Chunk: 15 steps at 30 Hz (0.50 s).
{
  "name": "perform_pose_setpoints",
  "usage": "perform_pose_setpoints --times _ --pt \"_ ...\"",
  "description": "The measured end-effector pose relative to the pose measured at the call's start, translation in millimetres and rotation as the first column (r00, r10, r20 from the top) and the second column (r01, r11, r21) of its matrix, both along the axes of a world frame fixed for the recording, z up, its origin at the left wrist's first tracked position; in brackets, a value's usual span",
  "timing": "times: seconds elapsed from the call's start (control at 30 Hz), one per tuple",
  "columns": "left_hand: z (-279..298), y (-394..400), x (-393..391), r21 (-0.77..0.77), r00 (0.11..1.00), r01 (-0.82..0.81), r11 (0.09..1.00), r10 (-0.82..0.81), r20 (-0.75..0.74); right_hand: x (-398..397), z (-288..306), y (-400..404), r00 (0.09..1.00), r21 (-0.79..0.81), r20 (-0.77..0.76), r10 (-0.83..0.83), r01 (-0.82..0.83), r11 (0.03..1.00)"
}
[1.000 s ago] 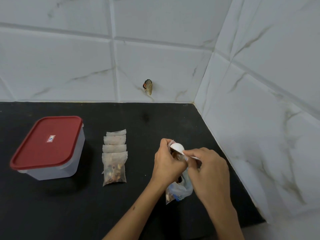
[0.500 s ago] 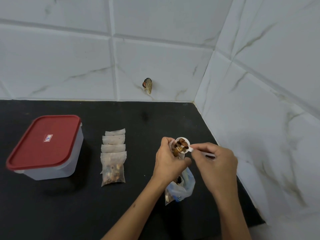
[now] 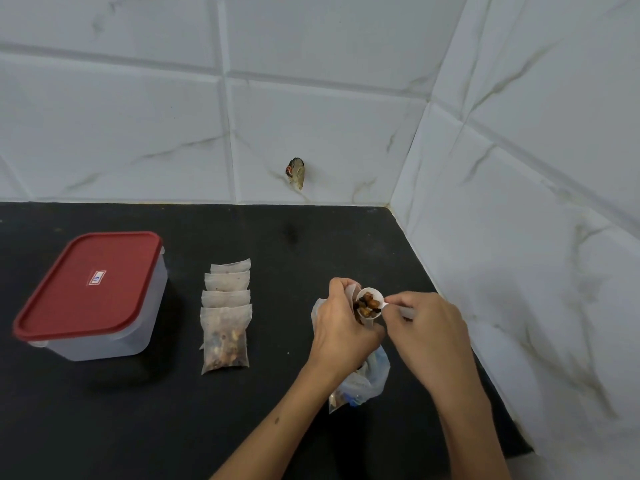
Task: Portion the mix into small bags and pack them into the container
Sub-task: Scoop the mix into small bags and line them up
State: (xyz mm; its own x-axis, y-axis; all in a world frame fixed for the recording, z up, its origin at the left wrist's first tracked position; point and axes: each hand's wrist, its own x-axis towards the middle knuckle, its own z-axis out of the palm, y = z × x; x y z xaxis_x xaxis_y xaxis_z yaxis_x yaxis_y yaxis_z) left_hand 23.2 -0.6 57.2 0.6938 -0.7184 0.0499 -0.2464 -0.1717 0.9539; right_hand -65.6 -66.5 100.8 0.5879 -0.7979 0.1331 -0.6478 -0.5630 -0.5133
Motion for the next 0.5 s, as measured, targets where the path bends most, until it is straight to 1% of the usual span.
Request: perform_pose_setpoints --times 0.07,0.27,0.33,0.4,0.5 --pt "2 -1 0 0.002 1.000 -0.005 1.000 0.005 -0.019 1 -4 0 0.999 -0.029 0.017 -0.036 0.037 0.999" --pt "3 -3 -4 0.047 1.000 -0.008 0.999 0.008 -0.003 10 -9 1 0.982 -0.097 0.038 -0.184 0.187 0.978" --pt "3 -3 -5 0.037 1.000 0.002 0.999 -0.002 -0.014 13 -10 2 0.976 -0.149 0.036 -0.214 0.217 0.965" --pt "2 -3 -5 0.019 1.000 0.004 1.000 -0.003 -0.031 15 -12 4 0.975 -0.206 0.087 -0.203 0.217 0.954" --pt "1 -2 -4 -0.011 0.999 0.001 1.000 -0.001 -0.052 16 -17 5 0.971 -0.284 0.192 -0.142 0.194 0.939"
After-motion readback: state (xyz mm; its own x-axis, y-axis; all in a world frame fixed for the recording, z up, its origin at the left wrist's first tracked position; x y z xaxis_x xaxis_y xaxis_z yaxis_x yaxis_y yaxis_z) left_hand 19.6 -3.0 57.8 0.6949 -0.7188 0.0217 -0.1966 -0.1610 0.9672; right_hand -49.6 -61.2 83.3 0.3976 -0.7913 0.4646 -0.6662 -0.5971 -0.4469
